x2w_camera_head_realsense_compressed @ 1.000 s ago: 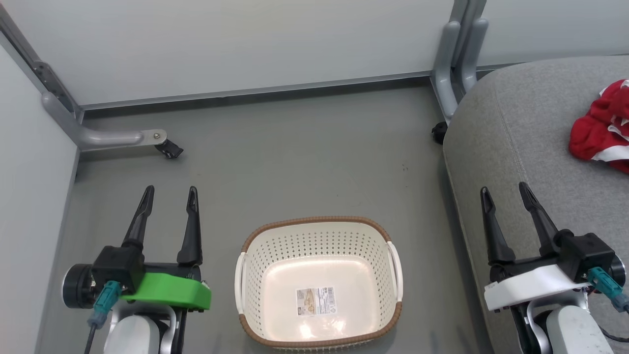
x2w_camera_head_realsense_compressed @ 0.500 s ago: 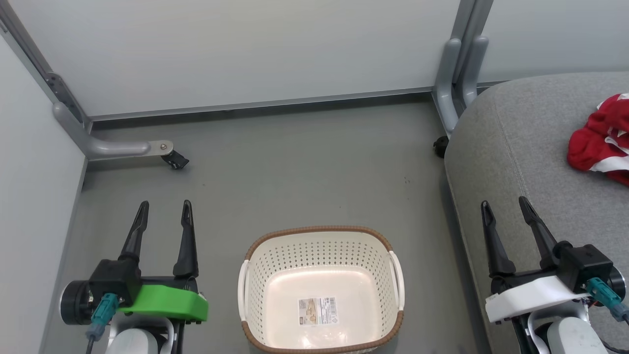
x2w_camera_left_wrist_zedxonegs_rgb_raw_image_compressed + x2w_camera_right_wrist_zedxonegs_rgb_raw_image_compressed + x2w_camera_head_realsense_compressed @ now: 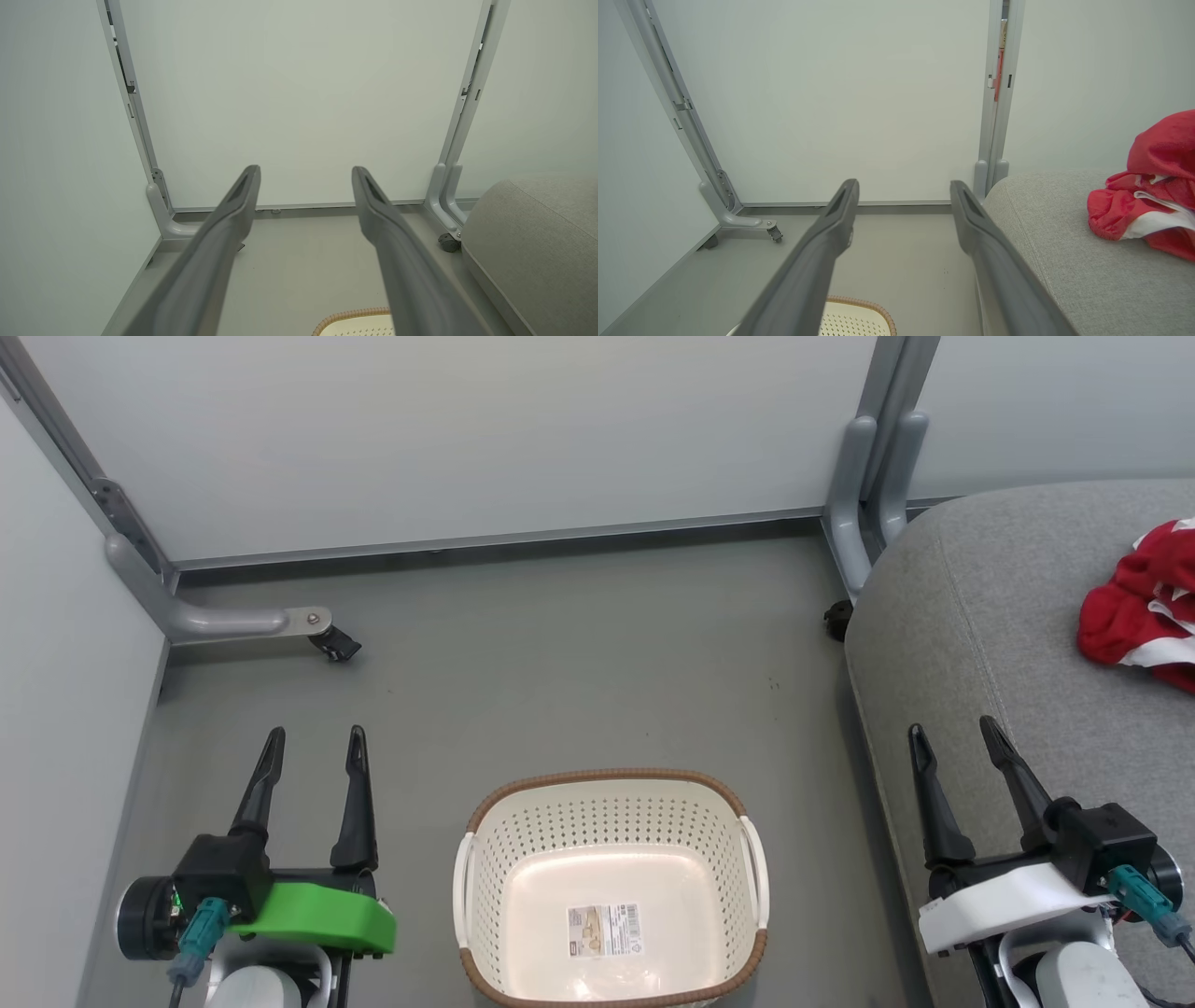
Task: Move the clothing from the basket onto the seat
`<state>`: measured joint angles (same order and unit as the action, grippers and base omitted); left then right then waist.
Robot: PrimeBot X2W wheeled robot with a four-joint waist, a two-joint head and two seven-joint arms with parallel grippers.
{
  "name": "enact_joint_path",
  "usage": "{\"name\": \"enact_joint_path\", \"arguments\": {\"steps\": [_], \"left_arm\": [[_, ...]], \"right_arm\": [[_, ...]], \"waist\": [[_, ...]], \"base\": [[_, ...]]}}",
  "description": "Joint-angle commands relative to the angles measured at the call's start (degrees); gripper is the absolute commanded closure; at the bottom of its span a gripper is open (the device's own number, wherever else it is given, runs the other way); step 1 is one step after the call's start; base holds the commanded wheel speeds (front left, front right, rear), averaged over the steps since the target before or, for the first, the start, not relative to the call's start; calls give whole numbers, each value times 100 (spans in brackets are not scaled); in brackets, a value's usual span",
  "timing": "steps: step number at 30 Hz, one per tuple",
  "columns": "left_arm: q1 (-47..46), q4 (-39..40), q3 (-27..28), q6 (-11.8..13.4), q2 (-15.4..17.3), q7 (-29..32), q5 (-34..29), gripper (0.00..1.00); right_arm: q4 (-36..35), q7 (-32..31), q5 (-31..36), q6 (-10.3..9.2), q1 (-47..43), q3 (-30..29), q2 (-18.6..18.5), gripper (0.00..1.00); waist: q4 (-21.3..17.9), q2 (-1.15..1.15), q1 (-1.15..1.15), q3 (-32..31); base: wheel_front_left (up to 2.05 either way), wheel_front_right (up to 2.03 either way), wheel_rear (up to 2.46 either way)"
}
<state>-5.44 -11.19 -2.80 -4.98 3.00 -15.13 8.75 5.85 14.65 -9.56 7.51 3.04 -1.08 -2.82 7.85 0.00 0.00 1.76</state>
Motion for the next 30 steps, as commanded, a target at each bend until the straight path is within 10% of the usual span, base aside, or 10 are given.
{"name": "enact_joint_path", "arguments": {"steps": [1,4,5,30], "left_arm": [[66,-10,18,11,0,-1,-70,0],[53,-26,35,44,-2,-1,-96,0],[2,-36,13,18,-3,3,-35,100],[0,-255,260,-57,-15,589,2219,100]], "right_arm": [[12,1,-28,-4,-46,-4,-15,0],[21,3,-26,-4,-31,-1,-15,0],[27,0,-10,0,-2,0,3,100],[379,-573,-2231,0,51,-143,30,100]], "waist": [[-2,0,0,7],[-6,0,0,20],[-6,0,0,19],[-138,0,0,-11]], "base": [[0,0,0],[0,0,0],[0,0,0],[0,0,0]]}}
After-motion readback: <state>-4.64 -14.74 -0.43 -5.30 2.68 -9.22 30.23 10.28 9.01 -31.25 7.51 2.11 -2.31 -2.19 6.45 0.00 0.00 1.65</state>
